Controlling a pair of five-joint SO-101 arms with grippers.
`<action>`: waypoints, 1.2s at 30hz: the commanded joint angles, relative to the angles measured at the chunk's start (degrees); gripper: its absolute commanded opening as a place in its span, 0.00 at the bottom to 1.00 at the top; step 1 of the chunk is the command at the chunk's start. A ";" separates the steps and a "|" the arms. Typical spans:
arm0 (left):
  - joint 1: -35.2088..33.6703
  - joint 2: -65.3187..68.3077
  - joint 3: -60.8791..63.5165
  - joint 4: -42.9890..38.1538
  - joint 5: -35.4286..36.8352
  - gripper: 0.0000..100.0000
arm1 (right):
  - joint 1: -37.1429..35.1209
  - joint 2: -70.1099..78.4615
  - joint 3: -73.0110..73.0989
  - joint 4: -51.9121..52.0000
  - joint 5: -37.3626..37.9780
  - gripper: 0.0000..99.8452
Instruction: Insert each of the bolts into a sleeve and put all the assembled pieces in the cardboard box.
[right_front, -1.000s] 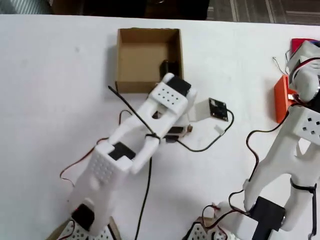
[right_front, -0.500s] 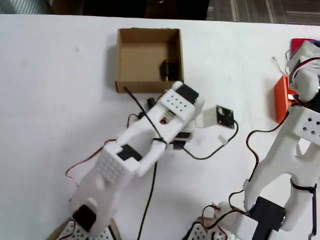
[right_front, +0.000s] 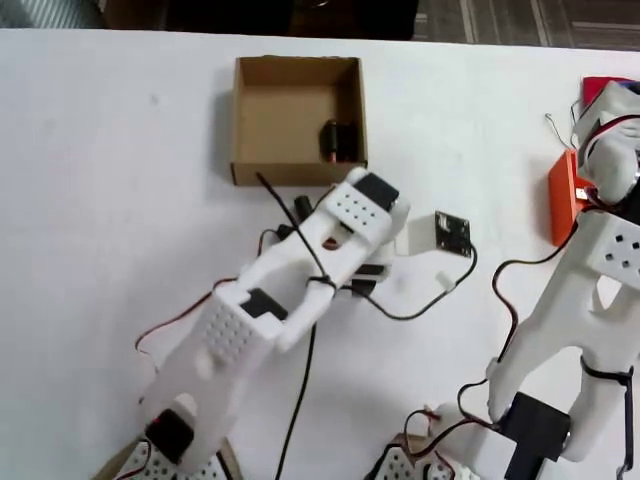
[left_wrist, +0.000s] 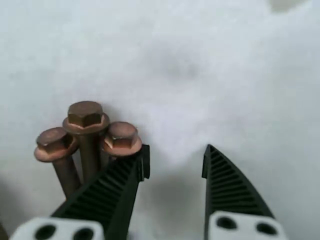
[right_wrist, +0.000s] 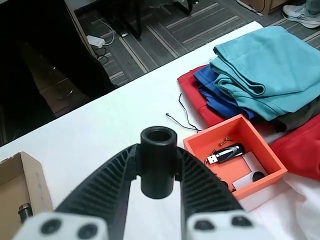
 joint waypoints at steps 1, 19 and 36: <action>-0.88 -0.97 -5.32 4.22 -0.53 0.19 | 0.66 -0.22 -2.99 -1.54 -0.70 0.02; -5.98 6.68 -16.57 2.64 -0.35 0.19 | 0.66 -0.22 -2.99 -1.54 -0.70 0.02; -2.46 7.56 -16.13 3.25 -0.18 0.19 | 0.66 -0.22 -2.90 -1.54 -0.70 0.02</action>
